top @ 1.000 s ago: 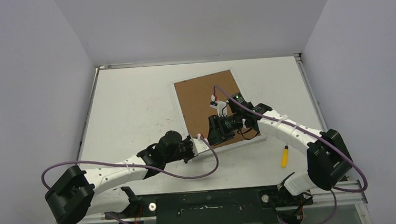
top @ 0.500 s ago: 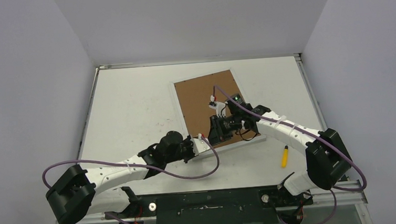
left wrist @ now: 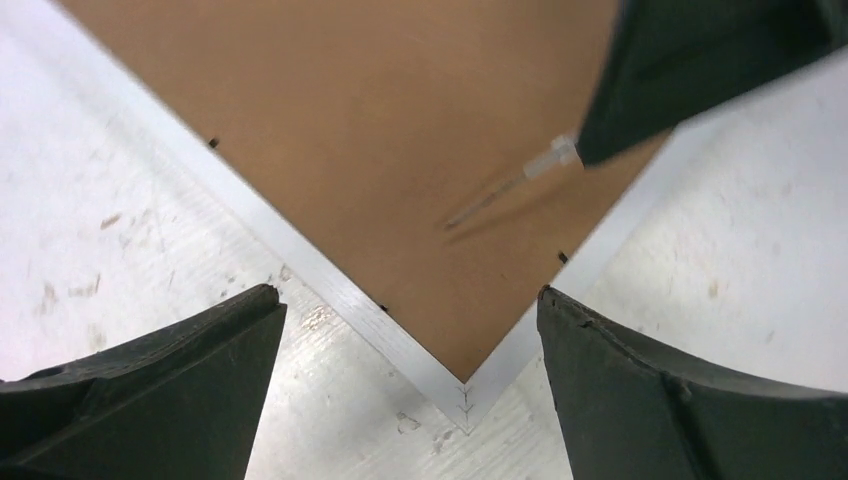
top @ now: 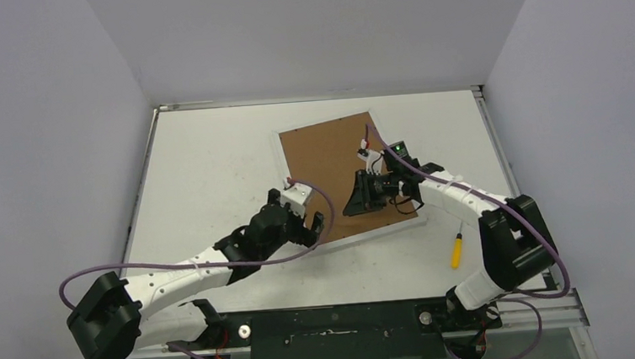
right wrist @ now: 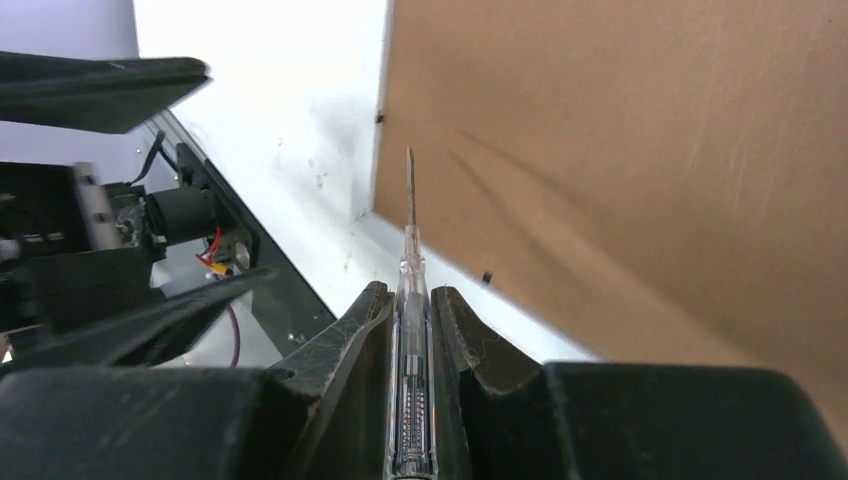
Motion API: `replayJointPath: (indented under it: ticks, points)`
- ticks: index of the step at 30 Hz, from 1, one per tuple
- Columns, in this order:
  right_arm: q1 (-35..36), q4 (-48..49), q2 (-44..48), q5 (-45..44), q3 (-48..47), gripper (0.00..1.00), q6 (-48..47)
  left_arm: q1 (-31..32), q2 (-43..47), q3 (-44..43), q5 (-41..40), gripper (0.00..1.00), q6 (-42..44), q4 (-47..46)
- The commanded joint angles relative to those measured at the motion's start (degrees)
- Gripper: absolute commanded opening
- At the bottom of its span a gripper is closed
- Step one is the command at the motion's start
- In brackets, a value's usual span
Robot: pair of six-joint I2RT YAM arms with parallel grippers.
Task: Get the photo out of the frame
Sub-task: Release the photo frame item from the photo frame.
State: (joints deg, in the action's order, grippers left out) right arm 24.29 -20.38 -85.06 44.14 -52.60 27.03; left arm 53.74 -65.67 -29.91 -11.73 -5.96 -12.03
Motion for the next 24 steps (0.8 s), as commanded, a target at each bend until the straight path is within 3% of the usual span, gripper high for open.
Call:
replayJointPath:
  ticks: [1, 4, 10, 17, 24]
  points:
    - [-0.04, 7.68, -5.86, 2.66, -1.24, 0.05, -0.89, -2.66, -1.7, -8.72, -10.92, 0.96, -23.76, 14.86]
    - [-0.05, 10.6, -9.4, 5.07, -1.64, 0.05, -1.0, -4.44, -3.46, -10.5, -10.53, 0.96, -29.8, 20.19]
    - [0.02, 11.54, -15.34, 8.42, -3.5, 0.05, -2.02, -9.39, -4.03, -7.77, -3.92, 0.99, -35.77, 19.24]
    - [0.35, 14.7, -16.82, 12.43, -2.7, 0.05, 1.84, -15.65, -3.5, -5.17, 3.72, 0.69, -37.13, 15.49]
    - [1.01, 18.96, -16.37, 14.67, -2.13, 0.05, 7.0, -18.76, -2.19, -4.09, 5.75, 0.63, -35.16, 14.47]
